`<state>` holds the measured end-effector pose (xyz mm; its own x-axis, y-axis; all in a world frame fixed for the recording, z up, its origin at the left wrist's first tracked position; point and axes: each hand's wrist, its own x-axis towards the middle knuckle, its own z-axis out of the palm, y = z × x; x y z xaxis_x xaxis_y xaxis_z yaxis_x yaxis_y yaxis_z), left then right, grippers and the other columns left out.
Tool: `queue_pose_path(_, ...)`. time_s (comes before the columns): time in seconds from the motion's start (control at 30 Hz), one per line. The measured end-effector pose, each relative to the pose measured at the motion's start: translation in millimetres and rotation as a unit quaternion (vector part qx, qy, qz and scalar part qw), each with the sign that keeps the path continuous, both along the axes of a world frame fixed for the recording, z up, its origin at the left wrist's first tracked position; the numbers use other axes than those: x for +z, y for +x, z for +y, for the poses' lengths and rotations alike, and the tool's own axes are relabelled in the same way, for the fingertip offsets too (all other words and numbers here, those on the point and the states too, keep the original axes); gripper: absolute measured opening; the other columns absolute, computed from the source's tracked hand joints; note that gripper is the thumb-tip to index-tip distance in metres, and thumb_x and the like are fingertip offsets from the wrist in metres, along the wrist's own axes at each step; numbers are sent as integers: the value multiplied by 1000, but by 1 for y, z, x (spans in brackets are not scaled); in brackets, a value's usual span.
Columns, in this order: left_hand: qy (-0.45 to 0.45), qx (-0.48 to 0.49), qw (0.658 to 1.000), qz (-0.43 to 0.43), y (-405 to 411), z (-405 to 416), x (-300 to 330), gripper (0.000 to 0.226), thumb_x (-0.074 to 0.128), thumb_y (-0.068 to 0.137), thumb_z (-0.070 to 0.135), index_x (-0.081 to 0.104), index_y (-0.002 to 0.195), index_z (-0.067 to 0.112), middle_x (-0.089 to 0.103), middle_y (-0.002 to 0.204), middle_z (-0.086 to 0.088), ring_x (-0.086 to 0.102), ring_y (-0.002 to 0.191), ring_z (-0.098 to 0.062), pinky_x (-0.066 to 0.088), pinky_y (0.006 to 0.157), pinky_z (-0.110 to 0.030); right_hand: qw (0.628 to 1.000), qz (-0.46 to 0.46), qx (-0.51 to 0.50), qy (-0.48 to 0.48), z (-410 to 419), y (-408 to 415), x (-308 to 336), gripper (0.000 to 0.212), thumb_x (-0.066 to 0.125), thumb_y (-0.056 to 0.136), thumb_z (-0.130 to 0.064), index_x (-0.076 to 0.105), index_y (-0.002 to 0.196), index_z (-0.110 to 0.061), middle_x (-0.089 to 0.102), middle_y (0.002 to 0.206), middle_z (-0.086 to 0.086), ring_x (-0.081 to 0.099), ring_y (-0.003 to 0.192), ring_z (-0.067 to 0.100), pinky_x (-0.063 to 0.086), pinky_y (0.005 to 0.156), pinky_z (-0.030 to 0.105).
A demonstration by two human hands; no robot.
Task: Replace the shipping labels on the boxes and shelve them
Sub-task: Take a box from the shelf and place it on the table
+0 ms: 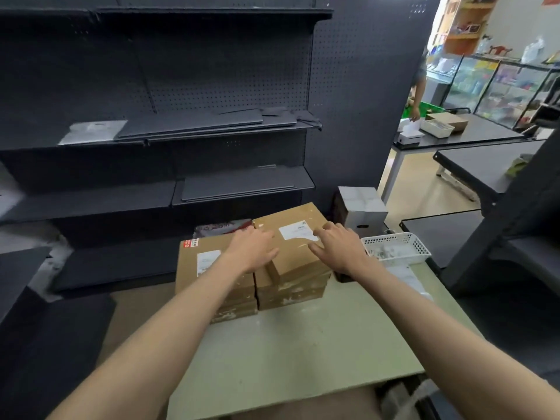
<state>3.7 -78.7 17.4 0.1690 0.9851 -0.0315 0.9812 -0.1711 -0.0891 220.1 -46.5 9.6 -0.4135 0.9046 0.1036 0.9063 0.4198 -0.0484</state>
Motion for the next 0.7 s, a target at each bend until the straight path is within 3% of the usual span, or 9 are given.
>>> queue_pose_path(0.1, -18, 12, 1000, -4, -3, 23, -14, 49, 41, 102, 51, 55, 133, 17, 62, 131, -8, 59, 117, -30, 51, 87, -41, 1000, -6, -8, -14, 20, 5, -8, 43, 41, 98, -47, 58, 127, -20, 59, 124, 6, 56, 110, 28, 45, 91, 42)
queue_pose_path(0.3, -66, 44, 996, -25, 6, 55, -58, 50, 43, 102, 53, 55, 135, 18, 61, 133, -7, 57, 120, -29, 49, 94, -43, 999, -24, -21, -38, 64, 19, -40, 46, 41, 95, -52, 61, 121, -19, 61, 118, 7, 56, 107, 30, 47, 87, 41)
queue_pose_path(0.47, -100, 146, 980, -88, 21, 75, -94, 53, 43, 100, 57, 55, 131, 16, 59, 133, -8, 56, 121, -28, 46, 100, -45, 996, -35, -23, -74, 108, 35, -69, 47, 44, 95, -54, 60, 116, -16, 58, 119, 9, 53, 110, 30, 45, 88, 42)
queue_pose_path(0.6, -95, 292, 934, -182, 36, 89, -114, 68, 53, 96, 61, 44, 142, 11, 58, 134, -12, 55, 123, -32, 45, 104, -46, 988, 6, -53, -144, 149, 48, -91, 58, 50, 91, -58, 49, 127, -12, 52, 128, 13, 49, 119, 34, 44, 93, 48)
queue_pose_path(0.7, -98, 381, 855, -338, 36, 98, -130, 86, 69, 87, 57, 33, 151, 12, 53, 141, -12, 52, 128, -34, 46, 105, -49, 971, 74, -83, -213, 171, 50, -105, 65, 57, 87, -58, 44, 128, -9, 50, 130, 15, 48, 121, 36, 44, 95, 49)
